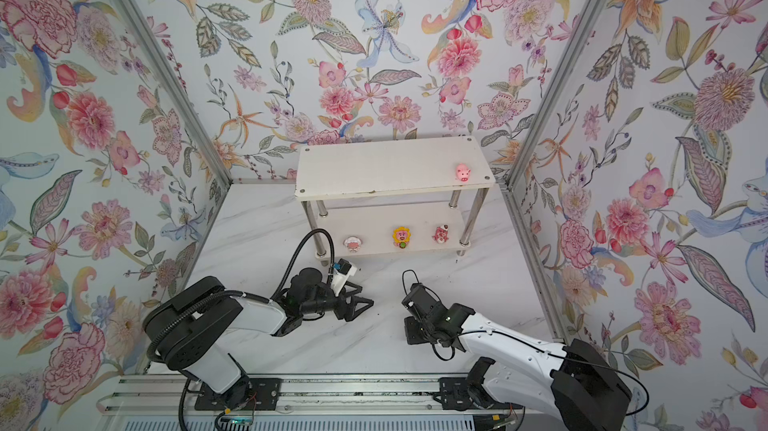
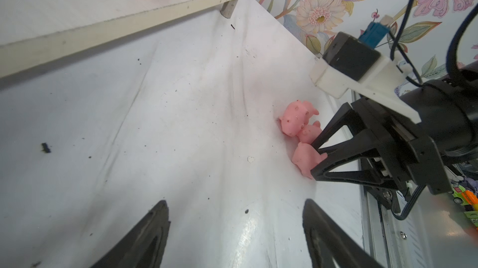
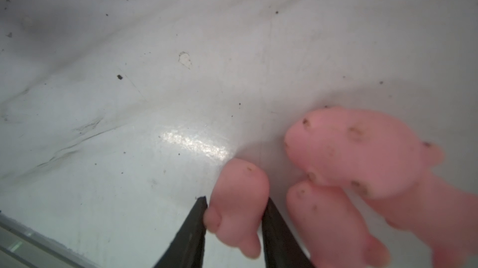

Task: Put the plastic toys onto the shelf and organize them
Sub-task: 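Grasp a pink pig from the pile with the right gripper, then lift the pink pig with the right gripper over the top shelf tier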

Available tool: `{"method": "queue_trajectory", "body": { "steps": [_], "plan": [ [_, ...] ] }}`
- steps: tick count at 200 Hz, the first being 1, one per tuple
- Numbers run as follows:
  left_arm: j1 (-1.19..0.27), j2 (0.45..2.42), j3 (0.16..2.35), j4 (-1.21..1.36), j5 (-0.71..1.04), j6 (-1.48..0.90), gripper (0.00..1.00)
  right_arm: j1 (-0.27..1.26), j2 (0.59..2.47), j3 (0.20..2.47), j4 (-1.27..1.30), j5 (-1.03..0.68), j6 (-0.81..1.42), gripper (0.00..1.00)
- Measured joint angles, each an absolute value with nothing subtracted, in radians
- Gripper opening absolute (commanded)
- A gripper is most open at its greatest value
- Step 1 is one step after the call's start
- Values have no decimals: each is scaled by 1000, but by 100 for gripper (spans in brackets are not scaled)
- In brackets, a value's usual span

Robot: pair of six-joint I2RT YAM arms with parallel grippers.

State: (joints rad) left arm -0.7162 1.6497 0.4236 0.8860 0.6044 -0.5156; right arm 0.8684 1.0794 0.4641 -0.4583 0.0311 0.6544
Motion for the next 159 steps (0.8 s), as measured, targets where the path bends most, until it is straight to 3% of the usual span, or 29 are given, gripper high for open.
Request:
{"method": "queue_trajectory", "body": {
  "steps": [32, 58, 110, 159],
  "plan": [
    [-690, 1650, 413, 921, 622, -529, 82, 869, 1082, 505, -472, 62, 634, 22],
    [-678, 1649, 406, 921, 625, -532, 82, 869, 1100, 675, -587, 76, 567, 20],
    [-667, 1614, 383, 922, 625, -532, 82, 833, 1213, 1388, -946, 214, 332, 18],
    [-667, 1607, 375, 920, 624, -532, 82, 709, 1408, 1988, -1107, 323, 119, 18]
  ]
}}
